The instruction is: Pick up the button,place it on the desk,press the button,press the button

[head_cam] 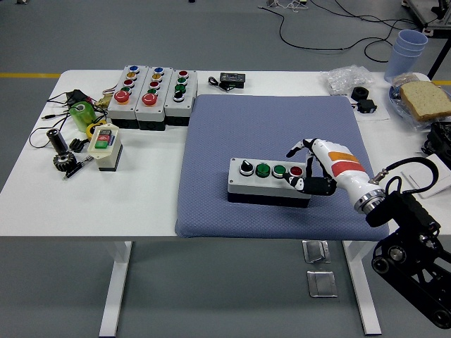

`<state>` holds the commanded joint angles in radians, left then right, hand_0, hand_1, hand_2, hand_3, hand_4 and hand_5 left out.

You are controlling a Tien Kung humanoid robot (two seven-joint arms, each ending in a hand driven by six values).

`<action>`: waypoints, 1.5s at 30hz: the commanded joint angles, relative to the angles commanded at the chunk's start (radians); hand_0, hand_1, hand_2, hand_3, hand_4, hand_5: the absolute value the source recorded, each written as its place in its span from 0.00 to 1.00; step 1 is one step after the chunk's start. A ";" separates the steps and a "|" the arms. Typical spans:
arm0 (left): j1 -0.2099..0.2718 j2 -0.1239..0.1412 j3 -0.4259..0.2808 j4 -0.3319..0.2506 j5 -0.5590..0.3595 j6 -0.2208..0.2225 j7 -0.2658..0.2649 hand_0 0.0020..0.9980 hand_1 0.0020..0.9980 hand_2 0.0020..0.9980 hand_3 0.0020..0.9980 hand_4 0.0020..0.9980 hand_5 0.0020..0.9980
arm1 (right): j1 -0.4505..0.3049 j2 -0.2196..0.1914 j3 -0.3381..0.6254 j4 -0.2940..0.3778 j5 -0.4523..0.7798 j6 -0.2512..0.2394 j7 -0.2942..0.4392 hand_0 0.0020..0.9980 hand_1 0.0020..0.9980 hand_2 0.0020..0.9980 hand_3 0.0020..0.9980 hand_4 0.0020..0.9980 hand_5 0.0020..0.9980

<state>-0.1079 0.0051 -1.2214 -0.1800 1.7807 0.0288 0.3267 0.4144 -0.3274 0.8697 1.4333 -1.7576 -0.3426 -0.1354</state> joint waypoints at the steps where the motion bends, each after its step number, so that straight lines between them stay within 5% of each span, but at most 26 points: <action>1: 0.001 0.000 0.000 0.000 0.001 0.000 0.000 0.65 0.61 0.59 0.56 0.32 0.87 | -0.005 -0.001 0.014 0.004 0.045 -0.023 0.016 0.16 0.00 0.21 0.57 0.78 0.29; 7: 0.007 -0.002 -0.001 0.000 0.007 -0.001 0.001 0.65 0.61 0.59 0.57 0.32 0.87 | -0.040 -0.010 0.110 0.032 0.292 -0.058 0.107 0.16 0.00 0.22 0.60 0.80 0.30; 8: 0.008 -0.002 0.000 0.000 0.007 -0.002 0.001 0.65 0.61 0.59 0.57 0.32 0.87 | -0.044 -0.012 0.122 0.035 0.338 -0.050 0.112 0.48 0.30 0.49 0.75 0.81 0.34; 13: 0.012 -0.003 0.001 0.000 0.010 -0.002 0.001 0.65 0.61 0.59 0.57 0.32 0.87 | -0.075 -0.018 0.202 0.045 0.553 -0.002 0.181 0.48 0.30 0.49 0.75 0.81 0.34; 14: 0.013 -0.003 0.002 0.000 0.010 -0.003 0.000 0.65 0.61 0.59 0.57 0.32 0.87 | -0.084 -0.018 0.223 0.043 0.592 -0.001 0.201 0.66 0.54 0.65 0.77 0.81 0.34; 19: 0.014 -0.003 0.006 0.000 0.007 -0.002 -0.001 0.65 0.61 0.59 0.57 0.32 0.87 | -0.103 -0.016 0.294 0.024 0.799 -0.010 0.257 0.66 0.54 0.65 0.77 0.81 0.34; 20: 0.014 -0.002 0.007 0.000 0.005 -0.002 -0.001 0.65 0.61 0.60 0.57 0.32 0.87 | -0.105 -0.015 0.304 0.019 0.845 -0.014 0.265 0.74 0.67 0.75 0.77 0.81 0.35; 33: 0.000 -0.002 0.014 0.000 -0.014 0.002 -0.005 0.65 0.61 0.60 0.57 0.32 0.87 | -0.134 0.007 0.385 -0.065 1.375 -0.028 0.304 0.73 0.67 0.73 0.73 0.79 0.36; 45: -0.005 0.000 0.019 0.000 -0.018 0.001 -0.006 0.65 0.61 0.60 0.57 0.31 0.86 | -0.153 0.012 0.392 -0.093 1.427 -0.026 0.268 0.68 0.63 0.69 0.70 0.76 0.37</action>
<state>-0.1129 0.0049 -1.2024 -0.1800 1.7625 0.0301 0.3205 0.2617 -0.3149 1.2621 1.3403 -0.3308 -0.3683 0.1323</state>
